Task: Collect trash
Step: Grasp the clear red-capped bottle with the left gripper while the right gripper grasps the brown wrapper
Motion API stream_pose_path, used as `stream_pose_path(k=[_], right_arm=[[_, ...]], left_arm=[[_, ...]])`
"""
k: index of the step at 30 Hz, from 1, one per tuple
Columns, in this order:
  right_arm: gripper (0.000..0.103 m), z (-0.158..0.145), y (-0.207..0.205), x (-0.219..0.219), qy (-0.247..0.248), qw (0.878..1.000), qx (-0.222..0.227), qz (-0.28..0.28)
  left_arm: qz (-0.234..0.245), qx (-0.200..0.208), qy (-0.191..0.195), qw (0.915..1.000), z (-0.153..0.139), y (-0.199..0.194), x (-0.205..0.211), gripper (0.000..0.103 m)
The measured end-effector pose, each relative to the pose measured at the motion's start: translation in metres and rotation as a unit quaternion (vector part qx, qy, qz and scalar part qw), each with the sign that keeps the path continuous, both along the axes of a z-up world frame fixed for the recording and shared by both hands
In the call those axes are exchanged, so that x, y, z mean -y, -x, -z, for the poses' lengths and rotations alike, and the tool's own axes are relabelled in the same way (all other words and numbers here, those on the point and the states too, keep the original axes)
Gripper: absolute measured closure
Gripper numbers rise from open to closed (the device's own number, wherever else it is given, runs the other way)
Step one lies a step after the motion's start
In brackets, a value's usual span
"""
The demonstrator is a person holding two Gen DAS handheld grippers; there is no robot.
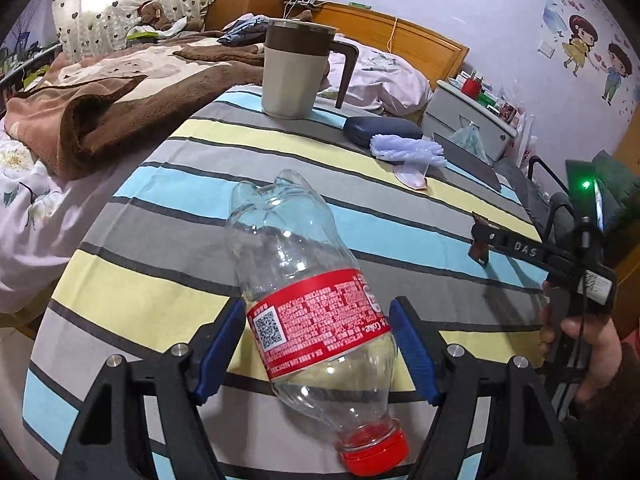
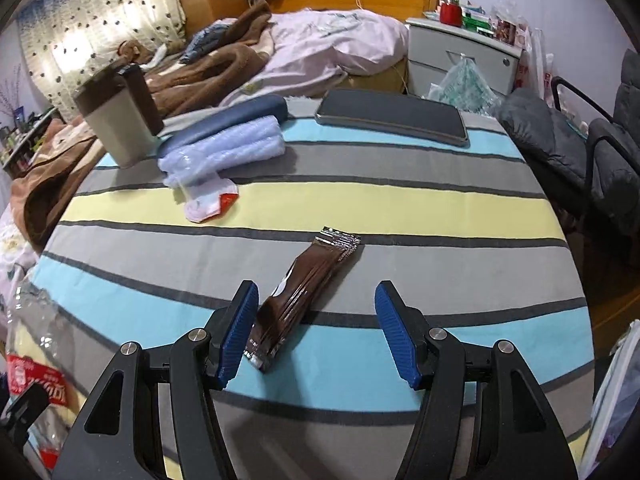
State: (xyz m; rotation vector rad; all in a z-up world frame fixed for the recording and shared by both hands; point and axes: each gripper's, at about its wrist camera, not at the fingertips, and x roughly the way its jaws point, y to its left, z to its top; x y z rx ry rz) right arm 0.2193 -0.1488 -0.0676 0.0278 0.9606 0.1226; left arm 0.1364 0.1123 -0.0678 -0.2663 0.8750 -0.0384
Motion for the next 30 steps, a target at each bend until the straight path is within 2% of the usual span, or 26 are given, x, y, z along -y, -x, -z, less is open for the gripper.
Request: stream_pose_path(k=[4,6,8,14,22,30], right_arm=[[0.041,0.001,0.0,-0.005,0.017,1.0,0.002,0.0],[0.048,0.002,0.002,-0.006,0.024,1.0,0.006,-0.001],[0.06,0.001,0.001,-0.006,0.037,0.999,0.009,0.005],[0.081,-0.001,0.004,-0.005,0.039,0.999,0.013,0.003],[0.083,-0.002,0.008,0.0,0.008,1.0,0.014,-0.002],[0.084,-0.011,0.021,0.004,-0.006,0.999,0.033,-0.012]], left_arm=[[-0.013,0.001,0.004,0.9999,0.0,-0.002,-0.007,0.027],[-0.013,0.0,0.007,0.9999,0.0,-0.004,-0.009,0.027],[-0.012,0.001,0.01,0.9999,0.0,-0.005,-0.01,0.027],[-0.01,0.005,0.006,0.9999,0.001,-0.005,-0.009,0.028],[0.007,0.016,-0.023,0.9996,-0.003,0.0,0.004,0.028],[0.029,0.024,-0.035,0.9987,-0.01,0.0,0.02,0.028]])
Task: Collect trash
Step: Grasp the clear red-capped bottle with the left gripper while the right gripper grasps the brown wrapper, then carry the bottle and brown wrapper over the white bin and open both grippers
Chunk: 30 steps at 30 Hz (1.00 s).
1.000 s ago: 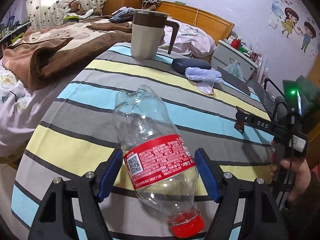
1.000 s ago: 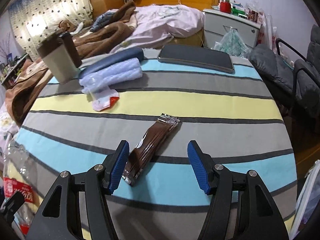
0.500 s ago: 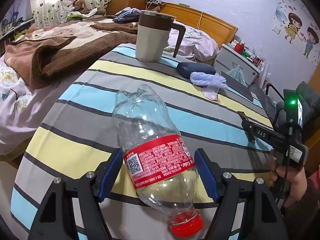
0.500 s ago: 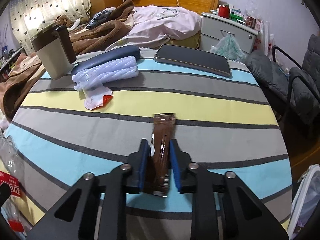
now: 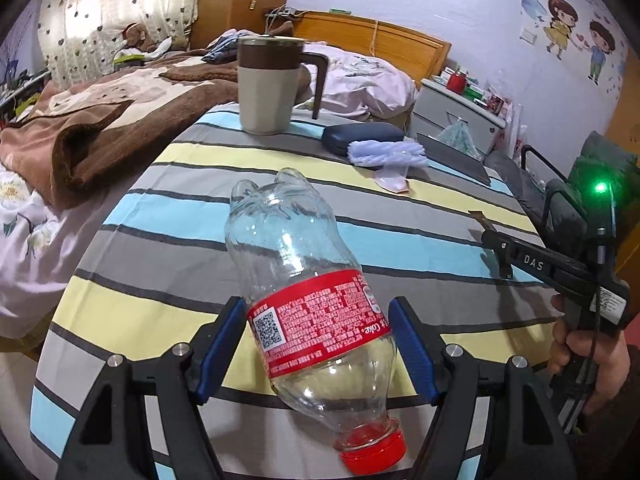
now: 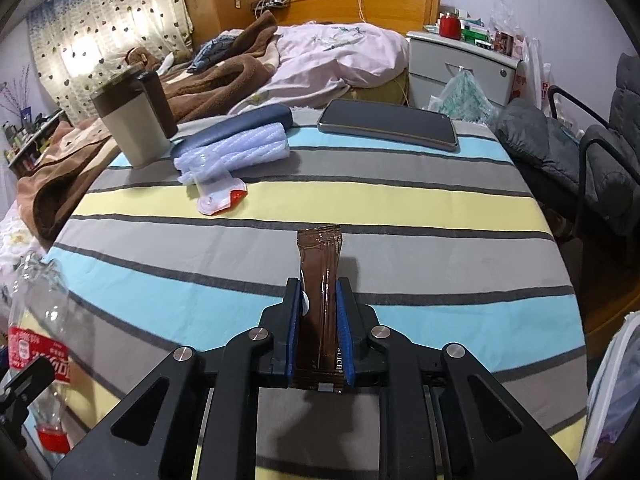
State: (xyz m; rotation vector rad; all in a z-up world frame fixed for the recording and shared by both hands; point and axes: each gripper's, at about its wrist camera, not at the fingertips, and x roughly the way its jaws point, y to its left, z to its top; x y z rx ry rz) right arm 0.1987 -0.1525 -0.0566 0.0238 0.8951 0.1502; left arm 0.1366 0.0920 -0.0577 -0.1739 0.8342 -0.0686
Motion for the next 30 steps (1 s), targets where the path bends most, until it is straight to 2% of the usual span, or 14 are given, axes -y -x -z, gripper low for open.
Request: stream_pose_path(k=[16,30], right_arm=[[0.084,-0.023,0.04,0.035,-0.036,0.999,0.037,0.011],[0.084,-0.036,0.068,0.087,-0.047,0.995,0.061,0.068]], left_arm=[[0.065,0.028,-0.015,0.9974,-0.022,0.004,0.057,0.028],[0.142,0.048,-0.03,0.9882,-0.04,0.007,0.133,0.028]])
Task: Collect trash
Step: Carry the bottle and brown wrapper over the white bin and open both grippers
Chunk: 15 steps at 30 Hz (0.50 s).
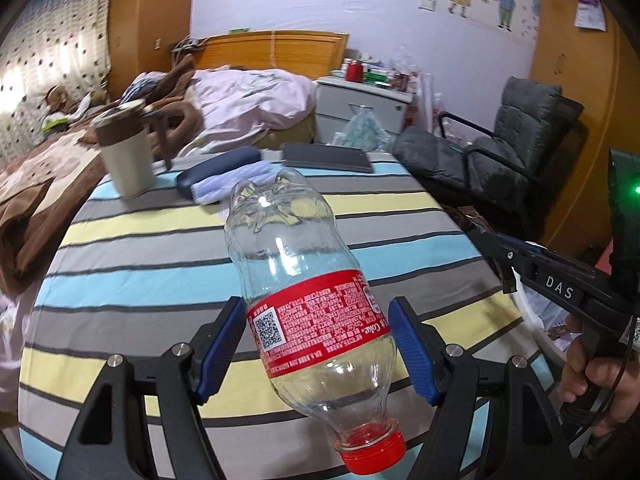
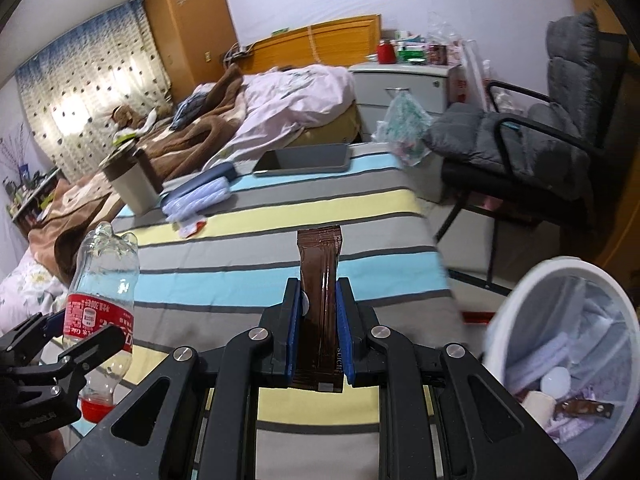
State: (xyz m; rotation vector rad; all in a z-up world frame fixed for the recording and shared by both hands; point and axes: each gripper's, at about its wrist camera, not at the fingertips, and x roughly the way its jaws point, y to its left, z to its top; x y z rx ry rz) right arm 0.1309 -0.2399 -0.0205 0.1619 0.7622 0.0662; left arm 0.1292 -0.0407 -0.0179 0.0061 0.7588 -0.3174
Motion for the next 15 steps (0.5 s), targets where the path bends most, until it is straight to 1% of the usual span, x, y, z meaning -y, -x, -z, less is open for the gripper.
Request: stream_pose_path(k=[8,15], right_arm=[[0.083,-0.008,0.02,0.033,0.003,0.999,0.014,0.04],[0.083,-0.014,0.037,0.064,0.005,0.997,0.024,0.075]], left_arm=[[0.046,0.013,-0.001,0.9989,-0.01,0.0,0.047,0.028],[0.091,0.019,-0.001,0.9957,-0.014,0.004,0.092,0.028]])
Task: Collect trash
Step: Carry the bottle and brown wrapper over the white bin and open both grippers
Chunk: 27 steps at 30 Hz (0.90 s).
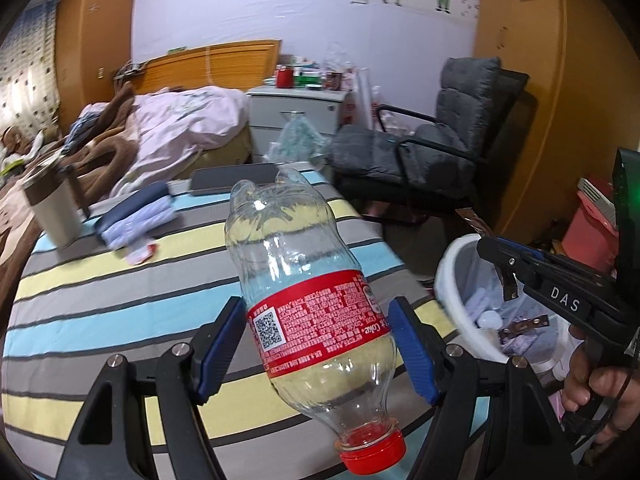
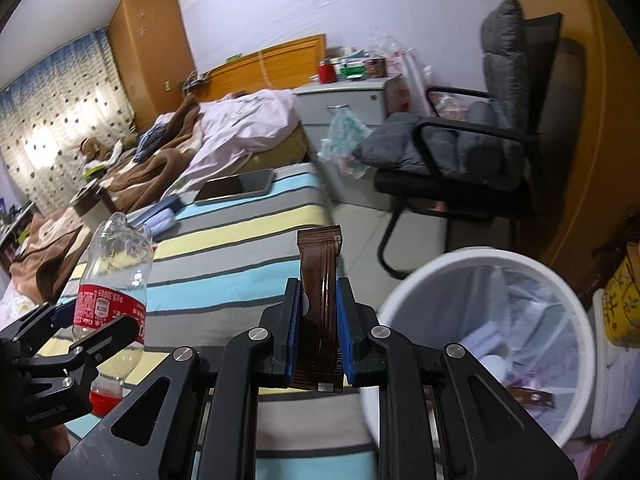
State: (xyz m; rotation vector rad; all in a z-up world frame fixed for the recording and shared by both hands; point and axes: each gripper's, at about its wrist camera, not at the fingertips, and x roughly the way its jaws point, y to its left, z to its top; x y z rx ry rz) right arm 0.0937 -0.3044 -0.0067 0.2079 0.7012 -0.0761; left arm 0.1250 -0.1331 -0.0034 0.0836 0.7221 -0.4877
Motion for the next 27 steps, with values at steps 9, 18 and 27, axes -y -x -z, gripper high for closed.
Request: stream_pose_path(k=[9,18,27], right_arm=[[0.083,-0.003,0.025,0.043,0.003,0.999,0.002,0.051],[0.083,0.007,0.045,0.082,0.006,0.995,-0.021,0.101],[0.083,0.018,0.054,0.105,0.008,0.991,-0.045,0.129]], left_arm=[[0.067,0.006,0.002,0.9977,-0.005,0.008,0.063,0.028],[0.135,-0.006,0.0,0.9908,-0.002,0.013,0.124,0.028],[0.17,-0.013,-0.023,0.9851,0.011,0.018,0.17,0.028]])
